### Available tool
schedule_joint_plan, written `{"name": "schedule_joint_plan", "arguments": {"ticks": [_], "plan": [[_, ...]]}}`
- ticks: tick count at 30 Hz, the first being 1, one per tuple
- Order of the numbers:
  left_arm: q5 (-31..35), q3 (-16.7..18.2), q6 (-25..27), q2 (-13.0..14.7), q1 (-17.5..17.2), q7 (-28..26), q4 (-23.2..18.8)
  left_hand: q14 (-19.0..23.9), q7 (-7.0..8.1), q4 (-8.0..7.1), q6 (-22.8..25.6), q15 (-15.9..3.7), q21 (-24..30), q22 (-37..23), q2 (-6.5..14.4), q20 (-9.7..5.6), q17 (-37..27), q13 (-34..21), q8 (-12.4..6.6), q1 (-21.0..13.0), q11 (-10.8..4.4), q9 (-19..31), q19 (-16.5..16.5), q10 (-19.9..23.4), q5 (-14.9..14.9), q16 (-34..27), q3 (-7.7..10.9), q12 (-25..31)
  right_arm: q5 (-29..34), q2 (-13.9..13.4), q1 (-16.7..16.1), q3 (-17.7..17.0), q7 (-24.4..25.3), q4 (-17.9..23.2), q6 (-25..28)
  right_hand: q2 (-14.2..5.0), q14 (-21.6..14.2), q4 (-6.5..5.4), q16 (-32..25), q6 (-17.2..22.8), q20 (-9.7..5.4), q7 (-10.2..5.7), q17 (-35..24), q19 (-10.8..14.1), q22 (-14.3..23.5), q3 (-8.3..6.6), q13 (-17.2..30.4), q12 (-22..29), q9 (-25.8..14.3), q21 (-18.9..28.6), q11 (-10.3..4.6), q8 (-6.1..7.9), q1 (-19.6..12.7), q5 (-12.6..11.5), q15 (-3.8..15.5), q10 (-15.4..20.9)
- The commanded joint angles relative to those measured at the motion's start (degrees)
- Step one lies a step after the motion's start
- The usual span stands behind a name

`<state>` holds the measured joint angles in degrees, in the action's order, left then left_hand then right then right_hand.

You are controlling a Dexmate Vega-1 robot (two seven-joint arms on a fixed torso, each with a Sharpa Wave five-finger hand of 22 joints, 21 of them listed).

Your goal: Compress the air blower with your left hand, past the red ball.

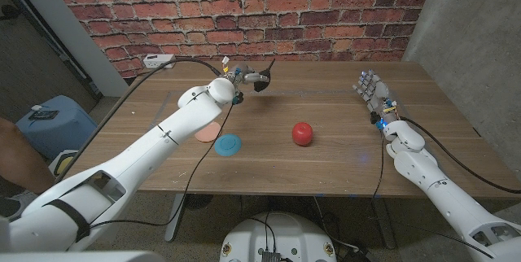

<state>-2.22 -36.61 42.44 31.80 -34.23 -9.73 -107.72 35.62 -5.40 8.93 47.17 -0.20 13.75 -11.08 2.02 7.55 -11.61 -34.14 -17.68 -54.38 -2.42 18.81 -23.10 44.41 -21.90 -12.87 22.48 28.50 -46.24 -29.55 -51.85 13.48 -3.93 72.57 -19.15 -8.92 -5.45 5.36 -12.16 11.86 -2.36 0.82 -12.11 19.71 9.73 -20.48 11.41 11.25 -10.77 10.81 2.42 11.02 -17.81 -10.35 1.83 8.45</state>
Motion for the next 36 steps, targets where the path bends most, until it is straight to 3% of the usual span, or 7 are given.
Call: {"name": "schedule_joint_plan", "arguments": {"ticks": [1,21,36], "plan": [[-8.6,3.0,-3.6,0.2,-0.1,-0.5,1.8,-0.5,0.08,0.01,-0.2,-0.02,-0.2,-0.1,0.3,-0.31,-0.2,-0.2,0.11,-0.4,0.14,0.1,0.0,-0.5,-0.5,0.2,-0.03,-0.3,0.2,-0.1,0.1,0.2,-0.1,0.2,0.1,-0.14,0.0,0.06,-0.4,0.2,-0.52,0.51,-0.1,0.6,0.1,0.31,0.0,0.2,-0.2,0.3,-0.1,0.2,-0.3,0.1,-0.34,-0.1],[-19.2,4.9,-10.5,0.2,0.4,0.6,6.1,-1.0,-0.07,-0.1,-0.3,-0.02,-0.3,-0.2,0.2,-0.21,-0.3,-0.5,0.17,-0.2,0.17,0.5,0.3,-0.6,-0.7,0.4,-0.22,-0.4,0.7,-0.7,0.2,0.4,0.2,0.9,0.5,-0.13,0.0,0.11,-0.4,0.2,-0.51,0.51,-0.1,0.6,0.1,0.34,0.0,0.2,-0.2,0.3,-0.03,0.22,-0.4,0.1,-0.33,-0.1],[-27.3,5.8,-13.7,-0.1,1.4,4.7,10.5,-2.4,-0.31,-0.38,-1.7,0.45,-0.6,-0.2,0.3,-0.03,-0.5,-0.5,0.87,0.3,0.63,0.6,1.3,-2.3,-0.7,0.7,-0.63,-1.3,1.1,-1.2,-0.4,0.3,0.9,1.8,0.7,-0.15,0.0,0.1,-0.4,0.3,-0.51,0.46,-0.1,0.6,0.1,0.38,0.0,0.2,-0.2,0.3,-0.08,0.24,-0.4,0.1,-0.28,-0.1]]}}
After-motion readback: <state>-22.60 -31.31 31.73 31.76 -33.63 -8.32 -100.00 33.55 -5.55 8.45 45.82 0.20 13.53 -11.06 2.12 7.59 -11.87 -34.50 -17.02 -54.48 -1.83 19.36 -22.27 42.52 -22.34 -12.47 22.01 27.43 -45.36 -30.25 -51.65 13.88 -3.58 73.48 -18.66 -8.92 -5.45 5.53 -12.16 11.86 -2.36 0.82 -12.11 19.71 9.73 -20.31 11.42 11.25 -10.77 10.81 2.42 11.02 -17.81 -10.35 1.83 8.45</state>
